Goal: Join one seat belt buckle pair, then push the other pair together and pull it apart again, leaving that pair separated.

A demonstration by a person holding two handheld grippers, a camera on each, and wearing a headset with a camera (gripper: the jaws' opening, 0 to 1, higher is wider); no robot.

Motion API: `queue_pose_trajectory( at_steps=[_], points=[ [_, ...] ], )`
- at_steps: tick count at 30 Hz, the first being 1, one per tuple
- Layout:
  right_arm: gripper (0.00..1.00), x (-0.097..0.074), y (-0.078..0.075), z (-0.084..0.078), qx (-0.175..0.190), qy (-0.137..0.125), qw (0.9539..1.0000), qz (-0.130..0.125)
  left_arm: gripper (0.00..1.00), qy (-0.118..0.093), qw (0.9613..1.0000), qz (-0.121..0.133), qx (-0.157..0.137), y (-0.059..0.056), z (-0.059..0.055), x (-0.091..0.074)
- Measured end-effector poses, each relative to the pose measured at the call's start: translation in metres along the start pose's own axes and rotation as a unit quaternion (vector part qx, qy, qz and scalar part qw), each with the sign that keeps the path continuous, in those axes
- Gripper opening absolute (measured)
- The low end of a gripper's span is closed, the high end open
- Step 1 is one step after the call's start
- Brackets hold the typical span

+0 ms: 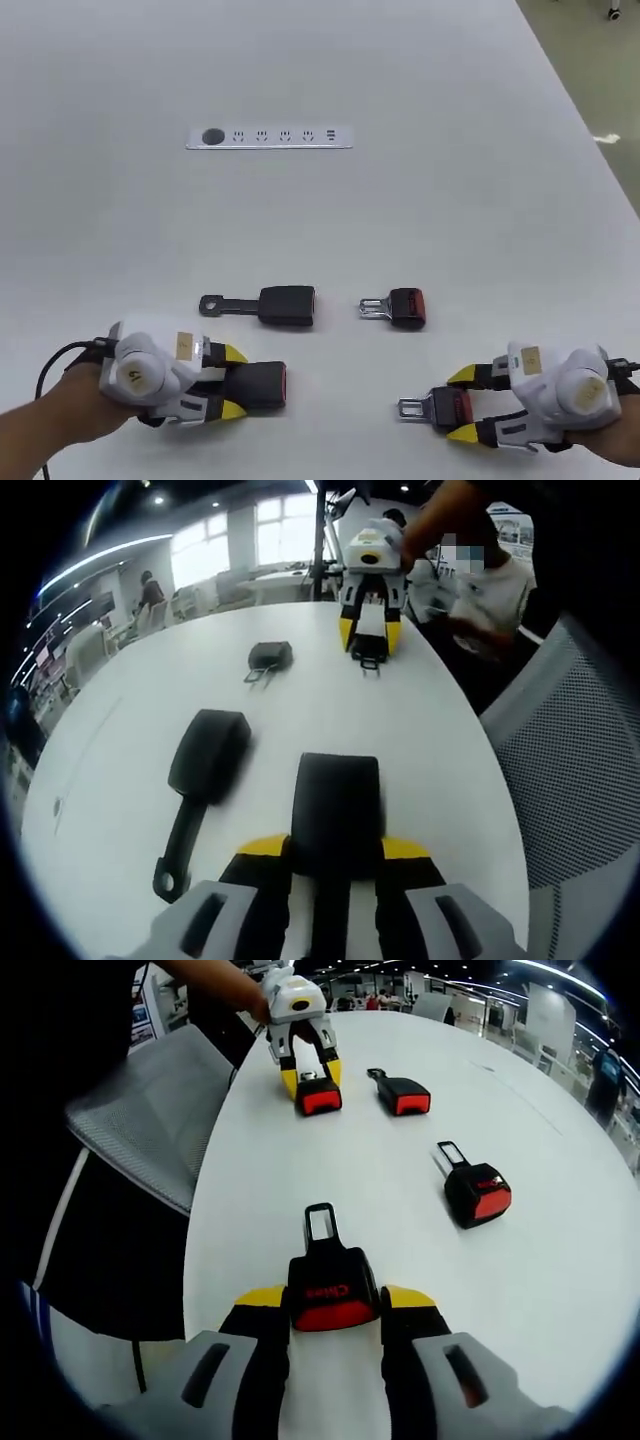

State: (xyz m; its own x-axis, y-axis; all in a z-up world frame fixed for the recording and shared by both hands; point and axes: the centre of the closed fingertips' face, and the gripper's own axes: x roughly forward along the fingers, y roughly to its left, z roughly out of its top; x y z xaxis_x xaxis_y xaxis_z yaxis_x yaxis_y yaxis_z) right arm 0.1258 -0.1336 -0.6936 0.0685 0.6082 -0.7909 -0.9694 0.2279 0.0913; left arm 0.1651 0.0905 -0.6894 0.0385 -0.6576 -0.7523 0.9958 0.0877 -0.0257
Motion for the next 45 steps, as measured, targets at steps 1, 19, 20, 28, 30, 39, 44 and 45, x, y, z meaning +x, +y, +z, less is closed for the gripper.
queue_pose_trajectory(
  at_steps=[1,19,20,28,30,39,44,45],
  points=[
    [0.33,0.001,0.001,0.0,-0.001,0.0,1.0,-0.001,0.33,0.002,1.0,-0.001,0.004,0.0,-0.001,0.0],
    [0.33,-0.005,-0.012,0.004,-0.001,0.006,1.0,-0.003,0.33,0.016,0.9995,-0.015,0.024,-0.003,-0.006,-0.001],
    [0.33,-0.005,-0.014,0.004,-0.001,0.007,1.0,-0.003,0.33,0.016,0.9995,-0.015,0.024,-0.003,-0.007,-0.001],
    [0.33,-0.006,-0.016,0.001,-0.003,0.002,1.0,0.0,0.33,0.014,0.9995,-0.016,0.022,-0.005,-0.006,-0.002],
    [0.33,-0.006,-0.017,0.001,-0.002,-0.007,1.0,0.0,0.33,0.015,0.9995,-0.015,0.022,-0.006,-0.005,-0.002],
    [0.33,-0.003,-0.019,0.01,-0.001,-0.027,0.9996,0.003,0.33,0.016,0.9996,-0.014,0.017,-0.005,-0.006,-0.004],
    [0.33,0.0,-0.021,0.017,0.002,-0.041,0.9992,0.002,0.33,0.018,0.9997,-0.013,0.012,-0.005,-0.007,-0.004],
    [0.33,0.001,-0.021,0.018,0.001,-0.043,0.9991,0.002,0.33,0.019,0.9997,-0.013,0.012,-0.005,-0.007,-0.004]
  ],
)
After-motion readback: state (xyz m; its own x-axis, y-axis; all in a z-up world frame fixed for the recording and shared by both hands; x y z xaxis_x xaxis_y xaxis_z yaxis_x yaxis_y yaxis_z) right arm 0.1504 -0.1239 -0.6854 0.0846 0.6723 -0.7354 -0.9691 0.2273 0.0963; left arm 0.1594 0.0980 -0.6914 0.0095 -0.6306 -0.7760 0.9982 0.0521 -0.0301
